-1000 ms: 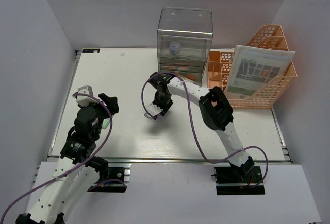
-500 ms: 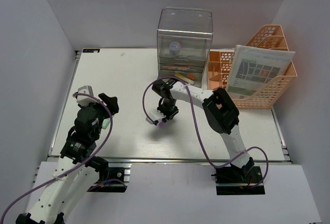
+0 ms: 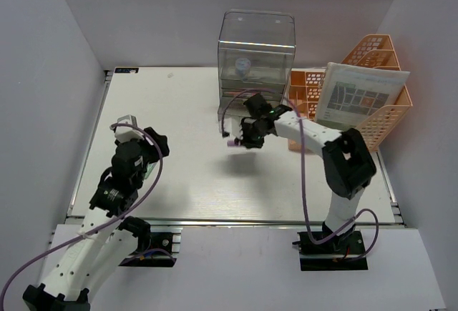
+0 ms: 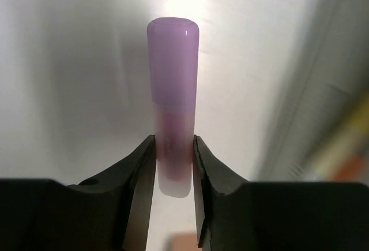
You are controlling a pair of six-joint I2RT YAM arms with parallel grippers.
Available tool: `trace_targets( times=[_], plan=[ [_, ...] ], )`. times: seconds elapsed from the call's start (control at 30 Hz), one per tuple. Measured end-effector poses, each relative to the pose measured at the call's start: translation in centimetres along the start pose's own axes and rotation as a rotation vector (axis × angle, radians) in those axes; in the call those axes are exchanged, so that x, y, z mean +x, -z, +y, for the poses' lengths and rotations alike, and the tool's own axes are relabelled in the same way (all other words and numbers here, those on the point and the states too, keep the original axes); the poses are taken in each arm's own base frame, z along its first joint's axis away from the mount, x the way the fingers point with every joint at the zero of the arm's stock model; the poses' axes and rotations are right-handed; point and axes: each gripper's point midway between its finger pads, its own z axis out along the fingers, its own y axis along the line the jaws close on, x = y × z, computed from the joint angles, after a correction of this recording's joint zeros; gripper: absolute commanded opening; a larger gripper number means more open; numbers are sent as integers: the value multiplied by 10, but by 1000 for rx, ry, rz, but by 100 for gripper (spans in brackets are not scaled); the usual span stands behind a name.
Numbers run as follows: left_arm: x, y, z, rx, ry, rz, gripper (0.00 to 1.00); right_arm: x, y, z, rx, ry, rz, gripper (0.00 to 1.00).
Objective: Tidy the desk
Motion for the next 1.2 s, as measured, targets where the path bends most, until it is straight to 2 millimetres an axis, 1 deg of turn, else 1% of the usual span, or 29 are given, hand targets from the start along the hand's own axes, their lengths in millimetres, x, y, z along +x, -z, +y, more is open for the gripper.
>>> trace_targets(
  times=[0.07, 0.1, 0.17, 0.23, 0.3, 0.37, 0.4, 0.43, 0.47, 0.53, 0.57, 0.7, 0.73, 0.8, 0.83, 0.87, 0.9, 0.93, 0.97, 1.03, 1.1, 1.13, 1.17, 1.2],
  plan=[
    [5, -4, 0, -4, -11, 21, 76, 2, 25, -33, 145, -40, -12, 0],
    [9, -6, -1, -1, -21, 39, 76, 4, 39, -53, 233, -58, -11, 0],
    [19, -12, -3, 4, -42, 80, 76, 12, 57, -75, 330, -82, 2, 0],
    [34, -20, -3, -1, -69, 140, 76, 19, 66, -95, 411, -91, 26, 0],
    [52, -29, -1, -16, -99, 209, 76, 24, 67, -110, 461, -94, 56, 2],
    [70, -35, 4, -38, -128, 278, 76, 28, 62, -122, 485, -95, 90, 9],
    [77, -36, 6, -49, -139, 304, 76, 29, 58, -129, 498, -93, 102, 26],
    [82, -37, 8, -58, -146, 324, 77, 31, 54, -136, 512, -91, 115, 36],
    [85, -38, 10, -65, -151, 337, 77, 33, 51, -142, 523, -90, 126, 50],
    [89, -39, 13, -80, -160, 355, 77, 37, 44, -153, 545, -83, 150, 52],
    [90, -39, 14, -88, -163, 360, 77, 38, 40, -158, 552, -80, 159, 56],
    [89, -42, 18, -132, -173, 377, 78, 39, 37, -173, 578, -87, 169, 57],
    [89, -43, 19, -144, -173, 382, 79, 39, 37, -174, 582, -94, 166, 57],
    [90, -44, 20, -163, -157, 391, 83, 37, 41, -175, 590, -112, 150, 55],
    [91, -43, 20, -172, -140, 394, 89, 37, 43, -175, 591, -132, 137, 54],
    [91, -43, 20, -181, -119, 395, 91, 35, 46, -174, 592, -152, 115, 54],
    [91, -42, 19, -200, -70, 393, 92, 33, 50, -172, 592, -170, 91, 57],
    [91, -41, 19, -222, -15, 391, 91, 30, 56, -167, 590, -200, 58, 88],
    [92, -40, 18, -240, 41, 388, 90, 27, 65, -159, 593, -237, 25, 89],
    [93, -37, 19, -308, 179, 381, 89, 18, 90, -141, 615, -294, -62, 89],
    [91, -34, 22, -389, 331, 354, 89, 6, 126, -120, 662, -358, -193, 89],
    [89, -33, 24, -427, 417, 328, 87, -3, 146, -109, 692, -378, -274, 89],
    [86, -32, 26, -460, 500, 297, 86, -10, 164, -97, 710, -392, -343, 86],
    [82, -31, 29, -482, 569, 262, 84, -18, 183, -87, 725, -400, -417, 78]
  ],
)
